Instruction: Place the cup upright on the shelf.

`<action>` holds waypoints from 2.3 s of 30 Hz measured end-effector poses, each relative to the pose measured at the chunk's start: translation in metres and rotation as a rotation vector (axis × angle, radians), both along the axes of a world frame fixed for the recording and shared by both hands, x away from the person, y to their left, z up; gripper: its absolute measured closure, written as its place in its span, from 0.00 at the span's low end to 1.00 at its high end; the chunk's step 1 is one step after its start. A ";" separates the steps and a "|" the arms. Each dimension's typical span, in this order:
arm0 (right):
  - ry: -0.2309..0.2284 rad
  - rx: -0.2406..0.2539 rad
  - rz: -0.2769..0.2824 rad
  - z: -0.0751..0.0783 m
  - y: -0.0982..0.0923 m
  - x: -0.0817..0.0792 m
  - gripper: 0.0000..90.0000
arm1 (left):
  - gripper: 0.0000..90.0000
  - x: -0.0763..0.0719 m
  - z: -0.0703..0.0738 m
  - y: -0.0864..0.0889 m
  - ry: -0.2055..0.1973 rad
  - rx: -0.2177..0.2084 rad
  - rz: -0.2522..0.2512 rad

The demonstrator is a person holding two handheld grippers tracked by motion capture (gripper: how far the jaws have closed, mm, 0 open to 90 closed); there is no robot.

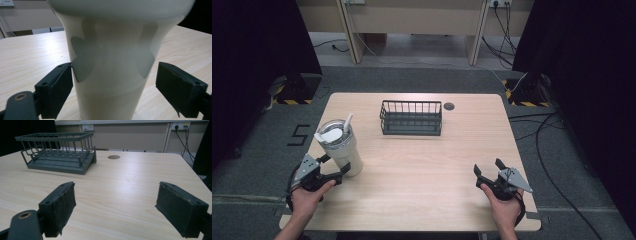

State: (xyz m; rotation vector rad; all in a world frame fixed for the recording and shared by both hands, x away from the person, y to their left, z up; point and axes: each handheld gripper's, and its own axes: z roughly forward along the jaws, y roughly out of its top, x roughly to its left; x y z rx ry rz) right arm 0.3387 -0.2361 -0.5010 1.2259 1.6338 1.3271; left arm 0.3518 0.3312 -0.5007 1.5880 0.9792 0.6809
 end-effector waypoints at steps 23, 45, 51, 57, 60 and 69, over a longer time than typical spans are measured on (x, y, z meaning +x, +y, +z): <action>0.032 -0.003 0.007 -0.004 0.002 0.002 0.18 | 0.08 0.024 0.000 -0.009 -0.017 -0.057 -0.009; 0.038 -0.010 0.021 -0.005 0.005 0.003 0.19 | 0.10 0.025 -0.001 -0.010 -0.036 -0.040 -0.007; 0.037 -0.015 0.020 -0.006 0.005 0.004 0.19 | 0.10 0.025 0.000 -0.009 -0.039 -0.028 -0.016; 0.036 -0.018 0.019 -0.006 0.005 0.003 0.19 | 0.10 0.025 0.001 -0.009 -0.041 -0.014 -0.018; 0.037 -0.016 0.018 -0.006 0.005 0.003 0.19 | 0.11 0.025 0.001 -0.009 -0.040 -0.008 -0.019; 0.039 -0.012 0.014 -0.006 0.004 0.003 0.19 | 0.11 0.025 0.003 -0.012 -0.047 0.014 -0.026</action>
